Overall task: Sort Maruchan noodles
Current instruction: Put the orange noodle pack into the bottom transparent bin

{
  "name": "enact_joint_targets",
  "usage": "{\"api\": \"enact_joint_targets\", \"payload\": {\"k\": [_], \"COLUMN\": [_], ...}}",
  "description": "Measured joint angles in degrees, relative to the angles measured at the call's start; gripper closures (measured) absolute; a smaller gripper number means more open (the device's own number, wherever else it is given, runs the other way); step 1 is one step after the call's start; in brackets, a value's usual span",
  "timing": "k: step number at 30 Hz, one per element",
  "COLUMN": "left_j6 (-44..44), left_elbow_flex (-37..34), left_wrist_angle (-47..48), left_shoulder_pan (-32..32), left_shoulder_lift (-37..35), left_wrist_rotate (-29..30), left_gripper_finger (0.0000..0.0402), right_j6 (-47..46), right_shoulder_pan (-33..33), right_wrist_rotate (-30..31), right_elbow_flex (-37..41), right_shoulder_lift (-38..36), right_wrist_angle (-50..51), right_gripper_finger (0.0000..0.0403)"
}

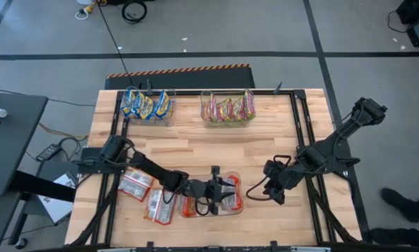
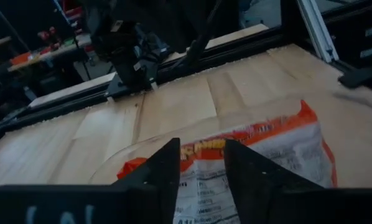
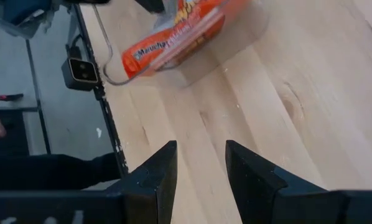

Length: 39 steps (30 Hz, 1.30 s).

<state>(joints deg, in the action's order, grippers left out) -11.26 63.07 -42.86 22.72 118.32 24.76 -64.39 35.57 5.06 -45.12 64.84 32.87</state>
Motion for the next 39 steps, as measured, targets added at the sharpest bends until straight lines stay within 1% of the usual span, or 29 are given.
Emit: {"api": "enact_joint_targets", "payload": {"k": [2, 4, 8, 12, 14, 16, 19, 20, 22, 24, 25, 27, 30, 31, 32, 34, 35, 37, 39], "left_j6": [1.6, 2.5, 4.4, 10.7, 14.3, 19.8, 30.9, 34.7, 43.8, 53.0, 56.5, 58.9, 55.7, 53.9, 52.4, 50.9, 50.4, 49.0, 46.2], "left_elbow_flex": [1.2, 3.2, 8.2, 12.9, 14.0, 14.0, 13.9, 14.0, 14.1, 14.1, 14.1, 14.0, 12.5, 11.6, 10.4, 7.9, 6.5, 4.2, 3.9], "left_wrist_angle": [3.5, 9.2, 24.3, 37.7, 46.2, 56.1, 70.2, 74.5, 83.3, 90.9, 93.9, 99.3, 100.4, 99.7, 98.6, 93.9, 90.9, 87.8, 83.8], "left_shoulder_pan": [0.1, 0.4, 1.4, 2.6, 3.3, 4.1, 6.3, 7.3, 9.7, 12.1, 13.4, 16.4, 19.4, 19.9, 20.0, 18.9, 18.6, 18.5, 18.6], "left_shoulder_lift": [-1.3, -2.9, -6.1, -10.9, -13.3, -15.9, -21.1, -23.2, -26.9, -29.3, -29.9, -30.0, -28.6, -28.1, -27.6, -26.2, -25.1, -22.9, -21.2], "left_wrist_rotate": [0.2, 0.3, 0.2, -0.5, 0.6, 1.1, 1.0, 0.2, -3.6, -7.4, -8.1, -8.4, -8.6, -9.9, -13.1, -21.7, -23.7, -24.1, -20.9], "left_gripper_finger": [0.0263, 0.0258, 0.0255, 0.0255, 0.0255, 0.0256, 0.0259, 0.0259, 0.026, 0.026, 0.026, 0.0259, 0.0249, 0.0244, 0.0237, 0.0226, 0.0221, 0.0214, 0.0212], "right_j6": [-0.8, -2.4, -2.6, 1.8, 5.2, 8.8, 12.8, 13.1, 13.5, 15.4, 16.5, 19.0, 23.1, 24.3, 25.3, 25.9, 25.9, 25.5, 24.2], "right_shoulder_pan": [0.0, 0.1, 0.3, 0.2, -0.4, -1.1, -2.0, -2.0, -1.8, -0.9, -0.3, 0.5, 0.9, 0.8, 0.6, 0.1, -0.1, -0.2, 0.0], "right_wrist_rotate": [-0.4, -0.9, -0.9, -0.2, -0.2, -0.1, 0.9, 1.7, 3.7, 6.8, 8.8, 13.1, 17.0, 17.7, 18.0, 18.3, 18.3, 18.1, 17.9], "right_elbow_flex": [0.0, 0.0, 0.0, 0.0, 0.0, 0.0, 0.0, 0.0, 0.0, 0.0, 0.0, 0.0, 0.0, 0.0, 0.0, 0.0, 0.0, 0.0, 0.0], "right_shoulder_lift": [0.0, 0.0, 0.0, 0.0, 0.0, 0.0, 0.0, 0.0, 0.0, 0.1, 0.2, 0.4, 0.7, 0.7, 0.7, 0.7, 0.7, 0.7, 0.7], "right_wrist_angle": [0.6, 1.0, 1.3, 1.2, 1.2, 1.4, 2.1, 2.2, 2.2, 2.3, 2.5, 2.9, 3.7, 3.7, 4.0, 4.6, 4.6, 4.6, 4.6], "right_gripper_finger": [0.0261, 0.0262, 0.0262, 0.0262, 0.0262, 0.0262, 0.0262, 0.0263, 0.0263, 0.0263, 0.0263, 0.0263, 0.0263, 0.0263, 0.0263, 0.0261, 0.0258, 0.0252, 0.0242]}}
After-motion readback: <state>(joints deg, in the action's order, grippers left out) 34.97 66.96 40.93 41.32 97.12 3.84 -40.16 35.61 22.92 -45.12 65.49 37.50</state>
